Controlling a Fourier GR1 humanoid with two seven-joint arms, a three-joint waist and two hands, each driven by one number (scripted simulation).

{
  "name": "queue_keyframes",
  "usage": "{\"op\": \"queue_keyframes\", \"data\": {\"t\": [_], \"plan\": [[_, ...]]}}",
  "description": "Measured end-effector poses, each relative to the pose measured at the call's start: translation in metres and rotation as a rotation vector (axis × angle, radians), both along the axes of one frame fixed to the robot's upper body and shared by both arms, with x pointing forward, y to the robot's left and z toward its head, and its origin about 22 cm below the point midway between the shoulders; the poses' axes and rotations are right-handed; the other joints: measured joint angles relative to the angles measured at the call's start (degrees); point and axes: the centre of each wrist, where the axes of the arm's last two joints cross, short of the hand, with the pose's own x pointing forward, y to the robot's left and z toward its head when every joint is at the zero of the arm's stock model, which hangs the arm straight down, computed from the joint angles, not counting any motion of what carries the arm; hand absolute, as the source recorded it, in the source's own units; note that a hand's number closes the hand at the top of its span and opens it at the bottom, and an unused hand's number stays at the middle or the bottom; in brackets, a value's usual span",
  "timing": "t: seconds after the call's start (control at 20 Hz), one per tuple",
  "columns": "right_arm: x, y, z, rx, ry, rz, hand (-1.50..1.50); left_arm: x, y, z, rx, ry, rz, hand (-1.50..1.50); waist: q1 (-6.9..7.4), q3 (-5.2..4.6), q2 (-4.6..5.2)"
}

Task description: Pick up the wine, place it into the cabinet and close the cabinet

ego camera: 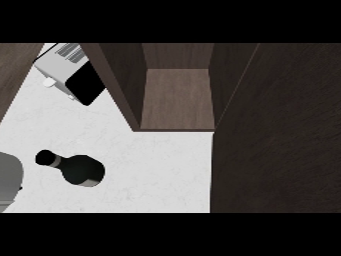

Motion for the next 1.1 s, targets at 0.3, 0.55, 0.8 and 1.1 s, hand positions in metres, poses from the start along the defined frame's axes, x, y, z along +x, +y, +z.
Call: {"op": "queue_keyframes", "data": {"t": [0.3, 0.55, 0.8, 1.1], "plan": [[-0.002, 0.003, 0.001, 0.000, 0.018, 0.006, -1.50, 0.001, 0.008, 0.015, -0.008, 0.011, 0.019, -1.50, 0.04, -0.03, -0.26], [-0.001, 0.006, 0.003, 0.007, 0.018, 0.005, -1.50, 0.000, 0.015, 0.023, -0.027, 0.013, 0.042, -1.50, 0.24, -0.05, -0.30], [0.000, 0.005, 0.004, 0.005, 0.012, -0.001, -1.50, -0.001, 0.020, 0.034, -0.042, -0.007, 0.061, -1.50, 0.05, -0.03, -0.22], [-0.003, 0.004, 0.003, 0.005, 0.011, -0.013, -1.50, -0.006, 0.031, 0.033, -0.049, -0.028, 0.092, -1.50, -0.13, -0.05, -0.11]]}}
